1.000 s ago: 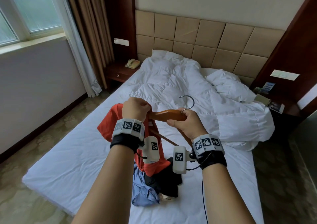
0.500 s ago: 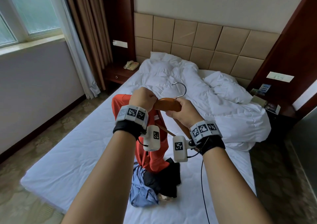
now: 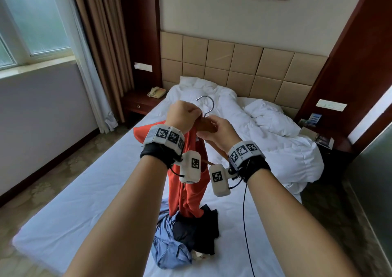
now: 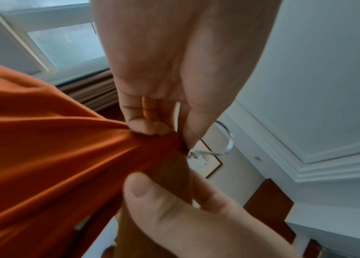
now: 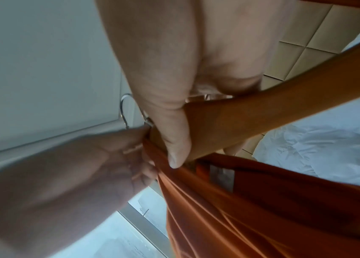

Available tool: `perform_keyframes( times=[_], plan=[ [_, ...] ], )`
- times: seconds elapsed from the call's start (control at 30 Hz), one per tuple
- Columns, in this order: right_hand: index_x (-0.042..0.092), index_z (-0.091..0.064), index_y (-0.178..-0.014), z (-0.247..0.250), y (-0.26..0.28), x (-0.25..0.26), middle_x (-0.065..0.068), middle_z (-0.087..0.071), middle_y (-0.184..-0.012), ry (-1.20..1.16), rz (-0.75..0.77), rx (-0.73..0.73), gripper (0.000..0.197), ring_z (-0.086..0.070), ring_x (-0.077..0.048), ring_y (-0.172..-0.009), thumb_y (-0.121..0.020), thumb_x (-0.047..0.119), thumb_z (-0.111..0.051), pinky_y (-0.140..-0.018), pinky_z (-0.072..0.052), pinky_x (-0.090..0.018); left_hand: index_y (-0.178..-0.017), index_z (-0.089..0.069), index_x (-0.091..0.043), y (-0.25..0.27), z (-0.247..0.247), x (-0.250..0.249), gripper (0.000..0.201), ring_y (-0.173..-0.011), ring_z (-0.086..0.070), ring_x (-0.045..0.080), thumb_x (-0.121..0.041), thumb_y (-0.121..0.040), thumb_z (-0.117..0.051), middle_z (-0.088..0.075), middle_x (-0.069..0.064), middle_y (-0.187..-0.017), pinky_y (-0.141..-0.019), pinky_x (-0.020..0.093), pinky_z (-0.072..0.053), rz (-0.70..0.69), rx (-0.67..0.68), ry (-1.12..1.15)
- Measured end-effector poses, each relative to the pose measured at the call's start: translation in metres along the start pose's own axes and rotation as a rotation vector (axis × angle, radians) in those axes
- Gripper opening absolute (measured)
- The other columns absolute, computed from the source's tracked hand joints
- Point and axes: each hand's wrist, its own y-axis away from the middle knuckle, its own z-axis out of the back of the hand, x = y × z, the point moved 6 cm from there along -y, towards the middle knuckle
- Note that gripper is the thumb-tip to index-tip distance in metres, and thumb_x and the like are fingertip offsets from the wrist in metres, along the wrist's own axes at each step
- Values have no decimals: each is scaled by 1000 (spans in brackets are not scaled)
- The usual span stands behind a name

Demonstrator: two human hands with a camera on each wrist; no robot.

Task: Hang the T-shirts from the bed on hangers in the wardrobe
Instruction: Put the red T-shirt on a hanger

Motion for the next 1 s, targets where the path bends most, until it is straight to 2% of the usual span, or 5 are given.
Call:
perform_keyframes(
  times=[0.27,0.47,0.63,0.77,1.0],
  plan=[
    [15,-63,-101,7,3,9,-2,-71,-91,13,15,-61,23,-70,-6,-79,-84,10,-77,-73,-52,-18,-87,-72,0,-8,-8,-18,28,-73,-59,24,-22,-93,-56,-69,18,-87,-61,31,-43,-30,98,-78],
    [20,-66,-105,14,4,15,8,-69,-87,-9,39,-73,31,-67,-3,-80,-81,6,-80,-69,-48,-11,-96,-75,-24,-9,-11,-22,52,-96,-59,22,-67,-84,-50,-68,0,-93,-85,42,-52,-100,240,-229],
    [4,-68,-106,17,10,26,-2,-71,-79,-135,-15,-23,33,-70,-2,-64,-79,-13,-74,-58,-51,-13,-80,-64,-12,-17,-14,-22,67,-65,-49,14,-78,-81,-51,-56,0,-71,-56,27,-37,-42,354,-332],
    [5,-69,-108,22,9,32,0,-72,-78,-122,-27,7,34,-69,-1,-60,-78,-9,-77,-57,-49,-10,-72,-57,-15,-20,-15,-19,71,-60,-45,14,-86,-75,-47,-51,-2,-64,-55,27,-32,72,468,-353],
    [19,-68,-96,22,4,32,-6,-74,-88,-118,-9,25,29,-71,-26,-85,-70,14,-79,-85,-57,-40,-74,-64,-17,-27,-17,-14,60,-65,-56,14,-77,-73,-62,-62,-3,-69,-60,25,-40,102,506,-229]
  ],
)
